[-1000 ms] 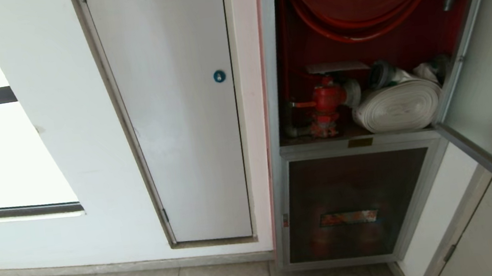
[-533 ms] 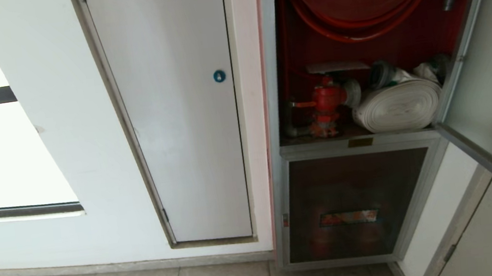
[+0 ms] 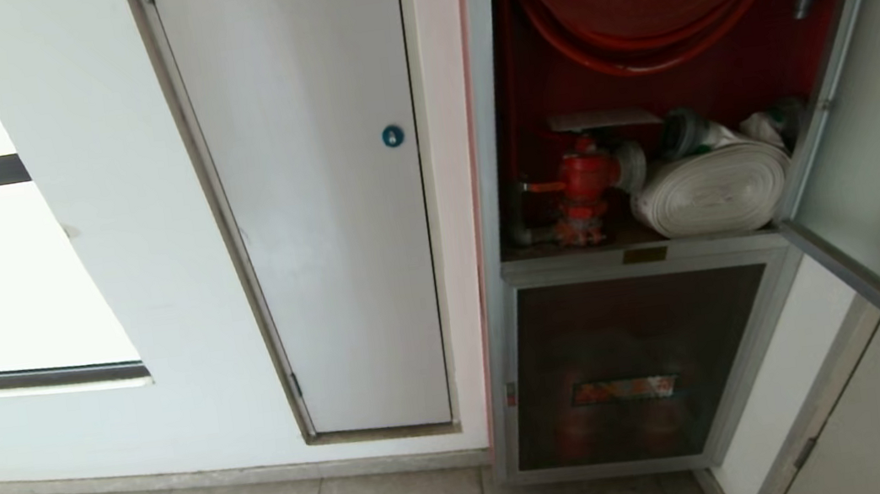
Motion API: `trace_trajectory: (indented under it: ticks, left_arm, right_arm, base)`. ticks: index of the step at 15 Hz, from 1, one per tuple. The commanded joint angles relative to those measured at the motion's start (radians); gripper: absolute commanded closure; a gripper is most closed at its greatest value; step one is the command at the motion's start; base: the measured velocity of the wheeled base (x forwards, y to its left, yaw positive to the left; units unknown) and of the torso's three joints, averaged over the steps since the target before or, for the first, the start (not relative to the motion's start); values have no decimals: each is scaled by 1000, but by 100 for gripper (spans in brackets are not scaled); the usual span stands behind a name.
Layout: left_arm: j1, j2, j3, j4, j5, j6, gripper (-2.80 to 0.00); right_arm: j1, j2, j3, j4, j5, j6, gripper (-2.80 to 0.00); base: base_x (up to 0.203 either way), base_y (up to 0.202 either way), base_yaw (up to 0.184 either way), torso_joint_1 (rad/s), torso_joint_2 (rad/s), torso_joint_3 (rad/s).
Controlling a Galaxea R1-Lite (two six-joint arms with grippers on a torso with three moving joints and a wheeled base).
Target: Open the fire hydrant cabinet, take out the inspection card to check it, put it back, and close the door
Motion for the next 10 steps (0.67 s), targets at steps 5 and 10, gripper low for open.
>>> trace_trajectory:
  ticks: [5, 10]
  left_arm:
    - [0, 0, 12, 0, 0, 1, 0]
    - [0, 0, 12, 0, 0, 1, 0]
  right_arm:
    - [-250, 14, 81, -6, 173, 84, 0]
    - [-360, 94, 83, -34, 278, 137, 0]
  base:
    - [0, 0, 0, 0, 0, 0]
    - [0, 0, 0, 0, 0, 0]
